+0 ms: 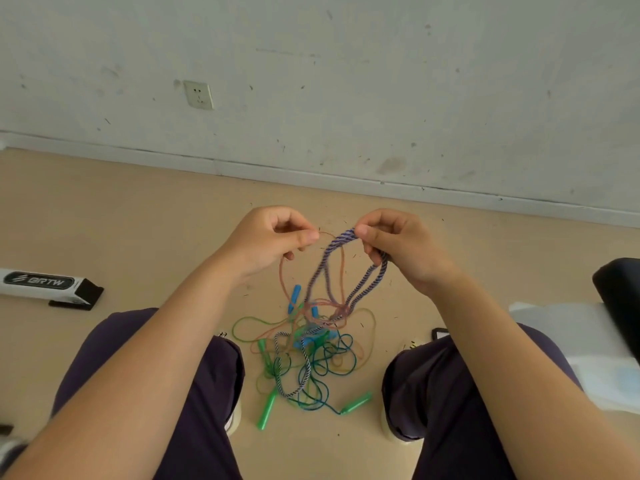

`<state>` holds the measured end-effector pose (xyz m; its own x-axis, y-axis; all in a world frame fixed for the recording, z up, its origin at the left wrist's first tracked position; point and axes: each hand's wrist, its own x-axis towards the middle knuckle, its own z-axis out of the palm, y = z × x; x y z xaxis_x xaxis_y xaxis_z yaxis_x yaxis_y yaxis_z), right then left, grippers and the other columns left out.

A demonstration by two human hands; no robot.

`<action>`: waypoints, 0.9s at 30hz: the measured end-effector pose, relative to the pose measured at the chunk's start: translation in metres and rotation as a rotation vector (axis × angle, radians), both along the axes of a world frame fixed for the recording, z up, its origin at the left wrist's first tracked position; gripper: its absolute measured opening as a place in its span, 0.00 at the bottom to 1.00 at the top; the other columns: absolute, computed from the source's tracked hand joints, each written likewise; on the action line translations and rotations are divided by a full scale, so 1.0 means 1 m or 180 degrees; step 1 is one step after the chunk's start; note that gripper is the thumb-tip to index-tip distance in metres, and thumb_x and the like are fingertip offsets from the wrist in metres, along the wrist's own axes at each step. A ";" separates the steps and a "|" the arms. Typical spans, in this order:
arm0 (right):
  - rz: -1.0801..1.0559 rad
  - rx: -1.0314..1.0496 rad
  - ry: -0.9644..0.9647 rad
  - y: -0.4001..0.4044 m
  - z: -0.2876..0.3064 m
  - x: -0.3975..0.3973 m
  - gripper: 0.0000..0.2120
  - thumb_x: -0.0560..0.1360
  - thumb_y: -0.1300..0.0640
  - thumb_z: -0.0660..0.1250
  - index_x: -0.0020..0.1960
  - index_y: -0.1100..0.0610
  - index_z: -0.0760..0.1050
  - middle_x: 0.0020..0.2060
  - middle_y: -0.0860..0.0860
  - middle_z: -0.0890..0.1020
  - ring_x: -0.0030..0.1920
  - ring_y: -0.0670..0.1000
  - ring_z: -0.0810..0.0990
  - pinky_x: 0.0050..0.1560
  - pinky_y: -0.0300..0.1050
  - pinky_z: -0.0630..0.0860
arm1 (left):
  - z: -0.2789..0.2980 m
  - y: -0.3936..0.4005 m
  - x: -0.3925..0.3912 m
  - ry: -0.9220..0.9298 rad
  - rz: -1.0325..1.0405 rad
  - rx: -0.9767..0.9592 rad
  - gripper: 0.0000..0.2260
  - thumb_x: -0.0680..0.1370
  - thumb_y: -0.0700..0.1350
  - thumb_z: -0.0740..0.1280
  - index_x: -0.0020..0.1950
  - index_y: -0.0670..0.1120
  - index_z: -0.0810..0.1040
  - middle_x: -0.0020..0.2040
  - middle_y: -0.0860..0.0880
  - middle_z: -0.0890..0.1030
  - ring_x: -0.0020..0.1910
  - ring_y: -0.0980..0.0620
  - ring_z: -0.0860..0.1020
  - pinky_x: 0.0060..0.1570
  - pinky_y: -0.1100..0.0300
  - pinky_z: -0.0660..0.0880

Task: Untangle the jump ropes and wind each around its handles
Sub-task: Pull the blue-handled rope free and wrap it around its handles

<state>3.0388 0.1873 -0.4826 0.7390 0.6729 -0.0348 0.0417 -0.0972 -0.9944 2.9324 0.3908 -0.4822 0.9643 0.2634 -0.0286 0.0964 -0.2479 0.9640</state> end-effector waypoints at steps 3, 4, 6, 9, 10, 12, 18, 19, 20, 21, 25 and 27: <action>-0.0228 -0.0029 -0.0060 -0.003 0.000 0.007 0.04 0.77 0.62 0.68 0.43 0.58 0.78 0.30 0.51 0.77 0.29 0.48 0.72 0.33 0.39 0.69 | 0.001 0.007 -0.003 0.0103 0.0161 0.0358 0.02 0.76 0.40 0.73 0.45 0.46 0.82 0.36 0.54 0.82 0.33 0.59 0.78 0.38 0.64 0.75; -0.0239 -0.0020 -0.0054 -0.004 0.001 0.008 0.05 0.78 0.62 0.68 0.43 0.58 0.78 0.30 0.51 0.77 0.29 0.48 0.71 0.33 0.39 0.69 | 0.000 0.010 -0.004 0.0158 0.0153 0.0554 0.03 0.75 0.42 0.74 0.48 0.48 0.83 0.39 0.55 0.83 0.37 0.60 0.79 0.41 0.65 0.75; -0.0139 -0.0011 -0.0040 -0.004 0.001 0.007 0.05 0.78 0.62 0.67 0.43 0.58 0.77 0.31 0.51 0.77 0.29 0.48 0.70 0.33 0.38 0.68 | -0.003 0.011 -0.005 0.0270 0.0005 0.0693 0.11 0.73 0.48 0.76 0.55 0.54 0.82 0.49 0.57 0.84 0.48 0.62 0.81 0.49 0.66 0.74; 0.0239 0.0100 0.0142 0.002 0.001 -0.004 0.04 0.78 0.62 0.66 0.44 0.59 0.76 0.32 0.53 0.78 0.29 0.48 0.71 0.32 0.38 0.69 | -0.006 -0.003 -0.006 0.0221 -0.0506 0.0307 0.18 0.72 0.52 0.77 0.60 0.59 0.80 0.58 0.59 0.83 0.59 0.62 0.79 0.62 0.61 0.73; 0.0378 0.0166 0.0231 0.005 0.001 -0.007 0.03 0.77 0.62 0.66 0.45 0.60 0.76 0.33 0.53 0.79 0.29 0.49 0.72 0.33 0.38 0.70 | -0.009 -0.009 -0.005 0.0200 -0.0627 0.0136 0.16 0.72 0.51 0.77 0.59 0.58 0.81 0.57 0.57 0.84 0.59 0.60 0.80 0.63 0.60 0.73; 0.0533 0.0256 0.0330 0.008 0.002 -0.010 0.03 0.77 0.61 0.65 0.46 0.61 0.75 0.34 0.54 0.80 0.30 0.50 0.73 0.34 0.39 0.71 | -0.010 -0.018 -0.005 0.0225 -0.0731 -0.0139 0.09 0.75 0.47 0.74 0.53 0.56 0.83 0.51 0.53 0.86 0.55 0.55 0.83 0.60 0.58 0.75; 0.0219 0.0274 0.0279 0.007 0.005 -0.005 0.06 0.79 0.64 0.63 0.44 0.60 0.75 0.30 0.52 0.72 0.27 0.44 0.66 0.31 0.36 0.64 | -0.003 -0.012 -0.003 0.0355 -0.0648 0.0151 0.09 0.79 0.49 0.69 0.43 0.45 0.83 0.30 0.50 0.79 0.32 0.52 0.76 0.40 0.62 0.73; 0.0152 0.0250 0.0242 0.005 0.005 -0.003 0.06 0.79 0.64 0.63 0.44 0.60 0.74 0.30 0.51 0.72 0.27 0.44 0.66 0.31 0.36 0.64 | -0.003 -0.009 -0.003 0.0374 -0.0622 0.0229 0.10 0.79 0.50 0.68 0.43 0.45 0.83 0.30 0.51 0.78 0.31 0.53 0.75 0.39 0.64 0.73; 0.0095 0.0195 0.0159 0.003 0.006 -0.001 0.06 0.79 0.64 0.63 0.44 0.59 0.74 0.30 0.51 0.72 0.27 0.44 0.66 0.31 0.37 0.65 | -0.003 -0.006 -0.003 0.0377 -0.0587 0.0282 0.11 0.79 0.50 0.68 0.43 0.45 0.83 0.29 0.51 0.78 0.31 0.53 0.75 0.39 0.64 0.73; 0.0057 0.0110 0.0048 0.001 0.006 0.001 0.06 0.79 0.64 0.63 0.44 0.59 0.75 0.30 0.51 0.74 0.27 0.45 0.68 0.32 0.38 0.66 | -0.003 -0.004 -0.003 0.0356 -0.0548 0.0295 0.10 0.80 0.50 0.68 0.44 0.45 0.83 0.29 0.51 0.77 0.31 0.53 0.74 0.39 0.62 0.73; 0.0339 -0.0198 -0.0088 -0.004 0.006 0.000 0.02 0.77 0.62 0.68 0.45 0.60 0.77 0.33 0.52 0.79 0.33 0.51 0.76 0.37 0.41 0.74 | -0.004 -0.004 -0.005 0.0182 -0.0405 0.0106 0.07 0.80 0.47 0.68 0.47 0.45 0.83 0.27 0.51 0.73 0.26 0.54 0.68 0.33 0.61 0.72; 0.0558 -0.0352 -0.0073 -0.003 0.004 -0.004 0.04 0.74 0.58 0.71 0.46 0.59 0.78 0.33 0.52 0.78 0.35 0.52 0.76 0.41 0.45 0.75 | -0.004 -0.010 -0.006 0.0164 -0.0423 0.0030 0.06 0.79 0.46 0.68 0.49 0.45 0.83 0.28 0.50 0.74 0.24 0.54 0.67 0.29 0.64 0.68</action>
